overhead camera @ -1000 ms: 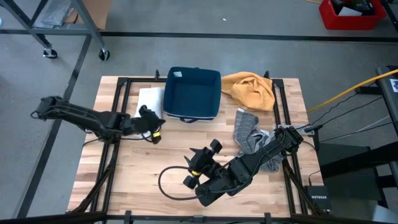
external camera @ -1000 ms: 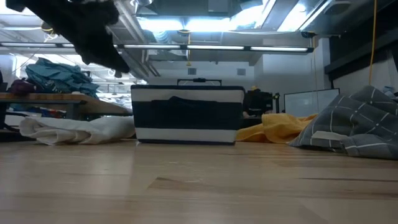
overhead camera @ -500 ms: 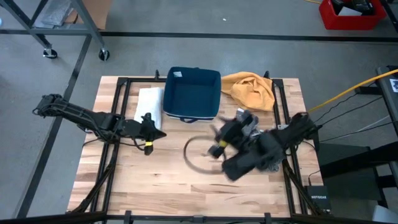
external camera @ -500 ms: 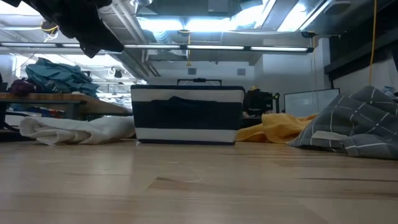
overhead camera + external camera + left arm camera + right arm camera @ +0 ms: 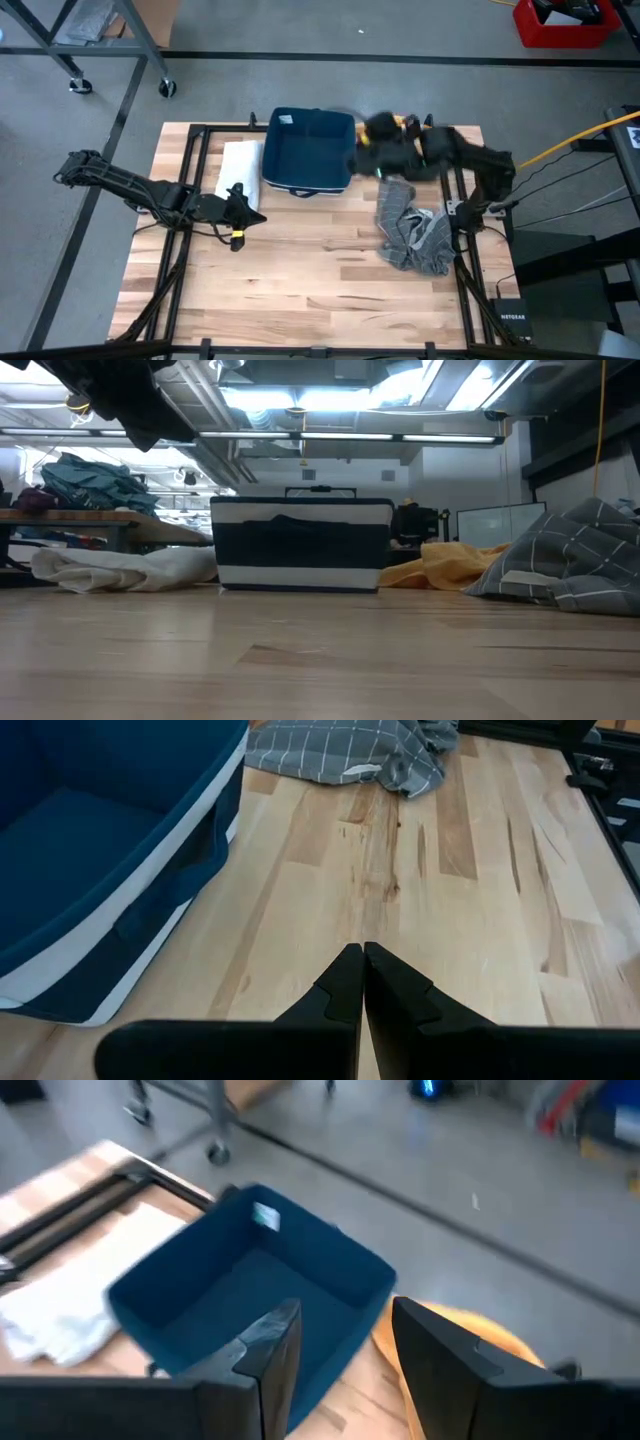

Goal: Fold towel
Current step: Fold the yellow towel

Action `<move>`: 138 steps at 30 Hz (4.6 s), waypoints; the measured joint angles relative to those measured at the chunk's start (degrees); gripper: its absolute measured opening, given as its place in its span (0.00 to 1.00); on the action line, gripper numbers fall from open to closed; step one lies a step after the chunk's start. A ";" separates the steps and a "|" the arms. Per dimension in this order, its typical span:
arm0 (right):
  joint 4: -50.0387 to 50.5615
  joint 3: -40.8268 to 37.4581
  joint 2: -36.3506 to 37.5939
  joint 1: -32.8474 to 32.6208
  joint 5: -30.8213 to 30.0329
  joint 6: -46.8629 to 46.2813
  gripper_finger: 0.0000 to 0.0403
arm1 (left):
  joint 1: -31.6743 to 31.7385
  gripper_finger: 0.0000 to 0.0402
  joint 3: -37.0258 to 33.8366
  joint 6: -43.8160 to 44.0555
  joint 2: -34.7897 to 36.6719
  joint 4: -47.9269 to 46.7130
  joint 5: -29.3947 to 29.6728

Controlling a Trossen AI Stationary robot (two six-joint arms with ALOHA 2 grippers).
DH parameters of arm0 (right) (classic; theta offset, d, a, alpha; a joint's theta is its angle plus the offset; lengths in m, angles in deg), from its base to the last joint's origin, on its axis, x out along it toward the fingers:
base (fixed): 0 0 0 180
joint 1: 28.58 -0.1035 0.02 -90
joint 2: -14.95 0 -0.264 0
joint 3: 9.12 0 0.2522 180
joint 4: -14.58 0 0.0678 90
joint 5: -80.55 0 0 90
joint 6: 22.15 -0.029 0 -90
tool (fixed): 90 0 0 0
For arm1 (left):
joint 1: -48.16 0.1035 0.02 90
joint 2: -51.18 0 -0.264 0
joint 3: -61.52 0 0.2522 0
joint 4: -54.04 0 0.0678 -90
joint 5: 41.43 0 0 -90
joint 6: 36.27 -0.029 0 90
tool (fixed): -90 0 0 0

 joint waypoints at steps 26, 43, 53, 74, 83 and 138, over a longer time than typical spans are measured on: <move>0.02 -27.59 -4.68 35.86 22.88 3.25 0.41 | 0.00 0.01 -0.02 -2.66 -0.04 -0.10 0.20; -23.36 -47.05 -4.68 36.86 28.53 11.03 0.41 | 0.00 0.01 -0.02 -1.95 -0.04 -0.08 0.22; -27.81 -49.50 -4.68 37.67 26.00 8.32 0.41 | 0.09 0.01 -0.02 -2.12 -0.04 -0.08 0.24; -32.96 -53.86 -4.59 37.58 13.85 9.02 0.41 | 0.07 0.01 -0.02 -1.97 -0.04 -0.08 0.24; -33.09 -53.86 -4.59 37.58 16.97 9.02 0.41 | 0.07 0.01 -0.02 -1.95 -0.04 -0.08 0.24; -20.39 -54.77 -4.68 37.79 20.68 11.76 0.01 | 0.07 0.01 -0.04 -0.61 -0.07 -0.06 0.24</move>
